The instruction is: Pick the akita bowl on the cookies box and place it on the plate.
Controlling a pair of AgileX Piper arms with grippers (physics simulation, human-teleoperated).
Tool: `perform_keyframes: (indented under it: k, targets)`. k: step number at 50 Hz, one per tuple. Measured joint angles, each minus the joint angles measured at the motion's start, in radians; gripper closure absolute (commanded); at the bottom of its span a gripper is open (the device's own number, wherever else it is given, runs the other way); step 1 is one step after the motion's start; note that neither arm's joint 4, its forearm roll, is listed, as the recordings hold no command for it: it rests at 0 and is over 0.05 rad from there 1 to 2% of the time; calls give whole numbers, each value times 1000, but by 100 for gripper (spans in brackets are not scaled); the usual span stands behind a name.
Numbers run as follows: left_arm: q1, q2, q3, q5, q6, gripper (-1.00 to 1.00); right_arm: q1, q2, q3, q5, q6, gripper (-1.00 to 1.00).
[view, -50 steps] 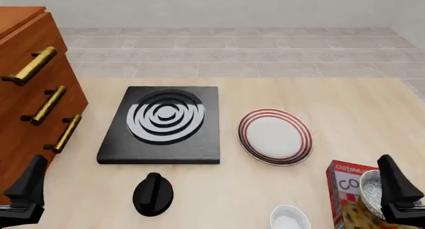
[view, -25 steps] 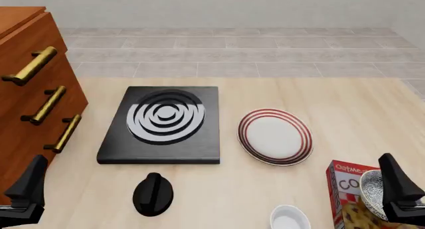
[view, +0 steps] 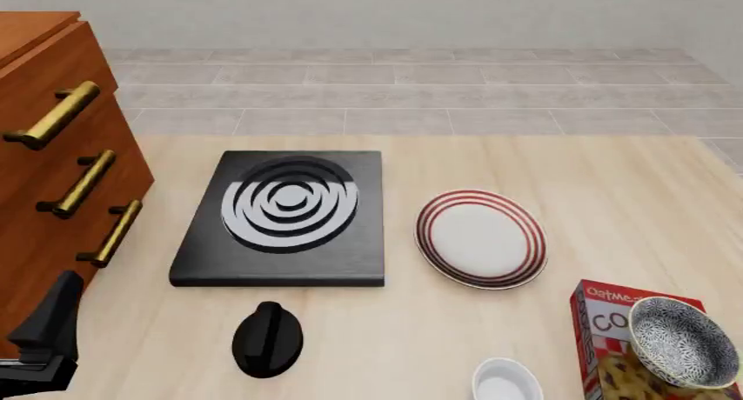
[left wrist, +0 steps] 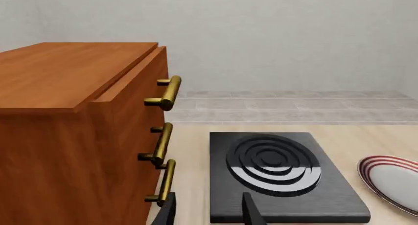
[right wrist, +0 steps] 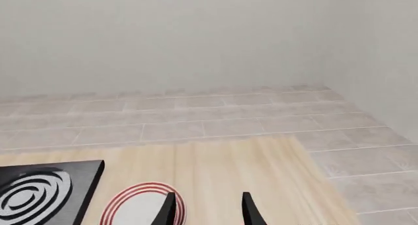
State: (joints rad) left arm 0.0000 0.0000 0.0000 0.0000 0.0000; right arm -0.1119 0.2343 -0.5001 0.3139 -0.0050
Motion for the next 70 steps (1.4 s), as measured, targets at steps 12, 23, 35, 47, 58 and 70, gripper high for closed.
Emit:
perform_keyframes:
  k: [12,23,35,47,58,70]
  targets:
    - [0,0,0,0,0,-100,-3,135,-216,189,69,-100]
    - [0,0,0,0,0,-100,-2,184,-297,309,105,-100]
    - [0,0,0,0,0,-100,-35,201,-315,396,156,-100]
    - [0,0,0,0,0,-100,-84,202,-290,428,172,-100]
    - [0,0,0,0,0,-100,-119,206,-248,433,172,-100]
    - [0,0,0,0,0,-100,-152,204,-185,428,176,-100]
